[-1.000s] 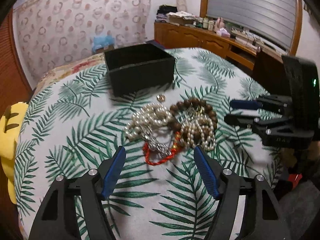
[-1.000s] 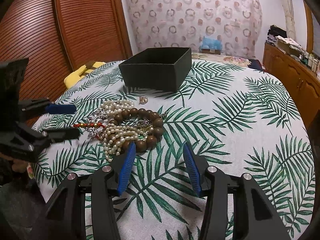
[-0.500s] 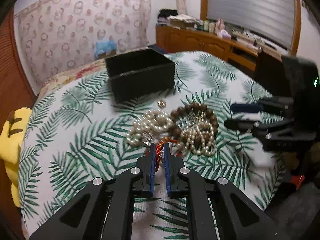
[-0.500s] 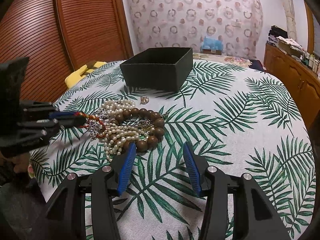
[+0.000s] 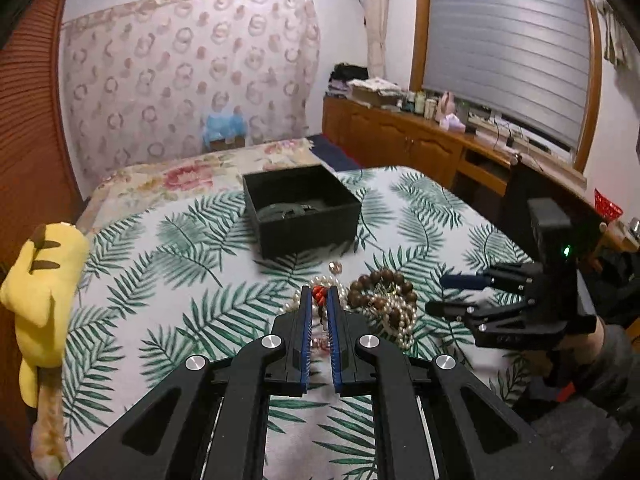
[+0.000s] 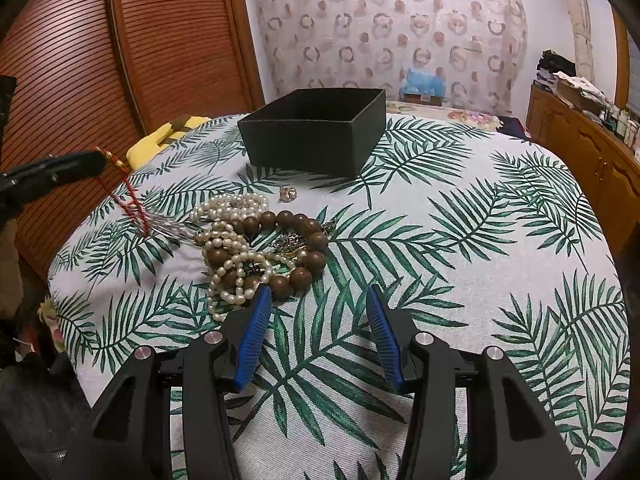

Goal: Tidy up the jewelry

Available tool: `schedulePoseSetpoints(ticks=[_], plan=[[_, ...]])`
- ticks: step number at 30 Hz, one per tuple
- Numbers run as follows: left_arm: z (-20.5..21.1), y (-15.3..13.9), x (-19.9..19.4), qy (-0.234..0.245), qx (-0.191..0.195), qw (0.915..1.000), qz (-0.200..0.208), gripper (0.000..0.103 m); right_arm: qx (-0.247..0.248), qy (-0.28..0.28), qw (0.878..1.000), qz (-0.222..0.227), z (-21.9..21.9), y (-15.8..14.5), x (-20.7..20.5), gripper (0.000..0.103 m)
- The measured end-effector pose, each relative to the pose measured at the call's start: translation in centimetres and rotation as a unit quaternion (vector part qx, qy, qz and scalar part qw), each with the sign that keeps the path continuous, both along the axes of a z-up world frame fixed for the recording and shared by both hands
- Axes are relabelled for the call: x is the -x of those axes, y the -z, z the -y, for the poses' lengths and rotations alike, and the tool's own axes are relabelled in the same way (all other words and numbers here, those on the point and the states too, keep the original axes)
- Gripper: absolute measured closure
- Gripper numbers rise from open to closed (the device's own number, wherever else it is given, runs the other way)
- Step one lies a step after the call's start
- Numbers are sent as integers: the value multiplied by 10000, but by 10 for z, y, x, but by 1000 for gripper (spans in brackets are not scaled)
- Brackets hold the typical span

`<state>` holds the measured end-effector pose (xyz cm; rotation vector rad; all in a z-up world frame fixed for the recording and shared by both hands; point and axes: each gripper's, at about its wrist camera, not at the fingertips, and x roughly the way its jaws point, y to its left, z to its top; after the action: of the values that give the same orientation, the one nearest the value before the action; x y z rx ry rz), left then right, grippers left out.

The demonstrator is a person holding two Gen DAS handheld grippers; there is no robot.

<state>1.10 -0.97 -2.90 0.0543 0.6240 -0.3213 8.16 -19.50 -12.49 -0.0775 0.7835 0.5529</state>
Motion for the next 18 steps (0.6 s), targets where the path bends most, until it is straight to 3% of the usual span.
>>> schedulePoseSetpoints(ticks=[8,18], plan=[[-12,-25,3,-155,13,9992,359,97,69,9,10000,44,-2,-2,2,51],[-31,-16,5,-379,59,9989,272,96,163,-313,9992,170,-24,-17,4,51]])
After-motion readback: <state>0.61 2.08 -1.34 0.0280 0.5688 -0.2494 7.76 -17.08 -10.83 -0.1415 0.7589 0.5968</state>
